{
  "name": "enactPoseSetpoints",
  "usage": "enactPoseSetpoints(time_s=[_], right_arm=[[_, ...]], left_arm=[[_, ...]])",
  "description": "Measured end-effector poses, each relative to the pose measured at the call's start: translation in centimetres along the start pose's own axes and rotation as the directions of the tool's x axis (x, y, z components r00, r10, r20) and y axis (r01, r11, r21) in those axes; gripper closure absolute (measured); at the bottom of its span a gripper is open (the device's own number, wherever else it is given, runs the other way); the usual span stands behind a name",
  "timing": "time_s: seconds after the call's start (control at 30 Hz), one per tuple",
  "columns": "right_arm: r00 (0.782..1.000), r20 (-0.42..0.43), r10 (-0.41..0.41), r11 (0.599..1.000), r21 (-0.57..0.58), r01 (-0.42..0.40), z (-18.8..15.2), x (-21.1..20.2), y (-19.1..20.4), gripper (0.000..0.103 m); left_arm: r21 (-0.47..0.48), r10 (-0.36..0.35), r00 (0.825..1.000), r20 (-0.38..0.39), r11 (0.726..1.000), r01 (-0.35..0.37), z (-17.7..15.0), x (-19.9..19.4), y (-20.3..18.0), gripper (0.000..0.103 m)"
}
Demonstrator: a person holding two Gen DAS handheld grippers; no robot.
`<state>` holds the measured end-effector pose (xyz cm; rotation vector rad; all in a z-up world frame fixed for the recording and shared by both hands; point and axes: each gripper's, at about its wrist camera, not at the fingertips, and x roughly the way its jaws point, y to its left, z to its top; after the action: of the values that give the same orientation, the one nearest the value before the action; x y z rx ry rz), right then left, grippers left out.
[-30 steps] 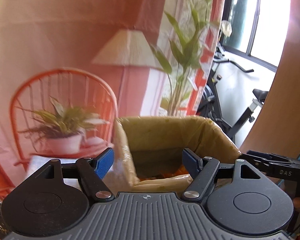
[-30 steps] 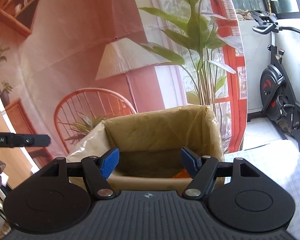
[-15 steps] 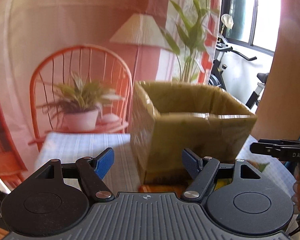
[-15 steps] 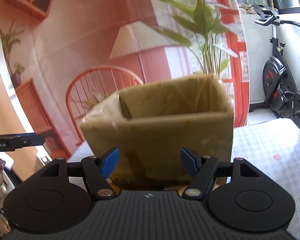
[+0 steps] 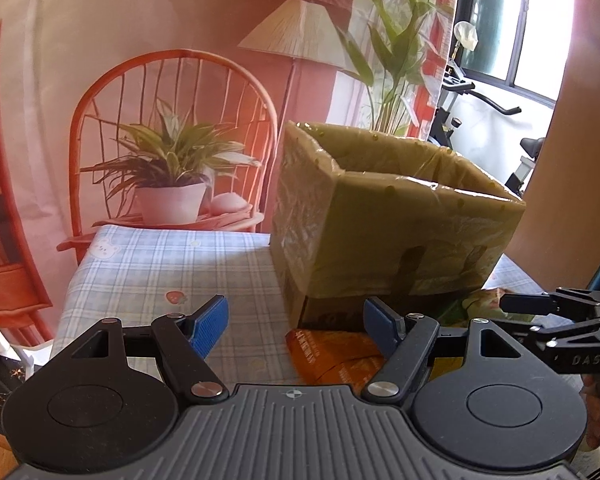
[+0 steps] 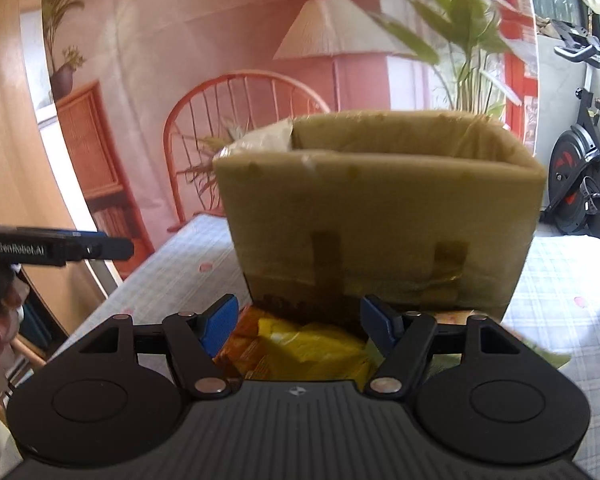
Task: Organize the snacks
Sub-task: 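Lower the right tool onto the yellow bag and close on it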
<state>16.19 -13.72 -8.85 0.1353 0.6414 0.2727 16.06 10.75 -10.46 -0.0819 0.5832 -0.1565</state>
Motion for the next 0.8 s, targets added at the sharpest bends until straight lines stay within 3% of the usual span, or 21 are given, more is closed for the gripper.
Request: enactPoseSetpoints(time_s=[0.2,0.27,0.53,0.67,0.8], right_arm=[[0.999,-0.034,-0.025,0.997,-0.07,0.022,-0.9,1.9,1.3,0.032],[0.999,-0.04,-0.036,0.994,-0.107,0.031,-1.1,2.6,1.6,0.028],[0.994,-0.036,-0.099,0.955,-0.286,0.084,-2.6,4.7,3.5,0.024],[0.997,-0.051,-0.055,0.962,-0.271,0.039,-2.8,4.4,4.1,0.024],[0.994,-0.061,-0.093,0.958,-0.277,0.072,-3.2,4.8,3.9,0.024]], left_arm=[[-0.01,0.0,1.0,-0.008,1.0,0.0,-0.7,0.0,0.3,0.026],[-0.013,0.0,1.0,-0.011,1.0,0.0,-0.9,0.1,0.2,0.026],[-0.022,0.001,1.0,-0.022,1.0,-0.002,-1.4,0.4,0.0,0.026],[-0.034,0.0,1.0,-0.027,0.999,-0.001,-1.5,0.4,0.1,0.026],[-0.036,0.005,0.999,-0.044,0.999,-0.006,-1.6,1.0,0.1,0.027]])
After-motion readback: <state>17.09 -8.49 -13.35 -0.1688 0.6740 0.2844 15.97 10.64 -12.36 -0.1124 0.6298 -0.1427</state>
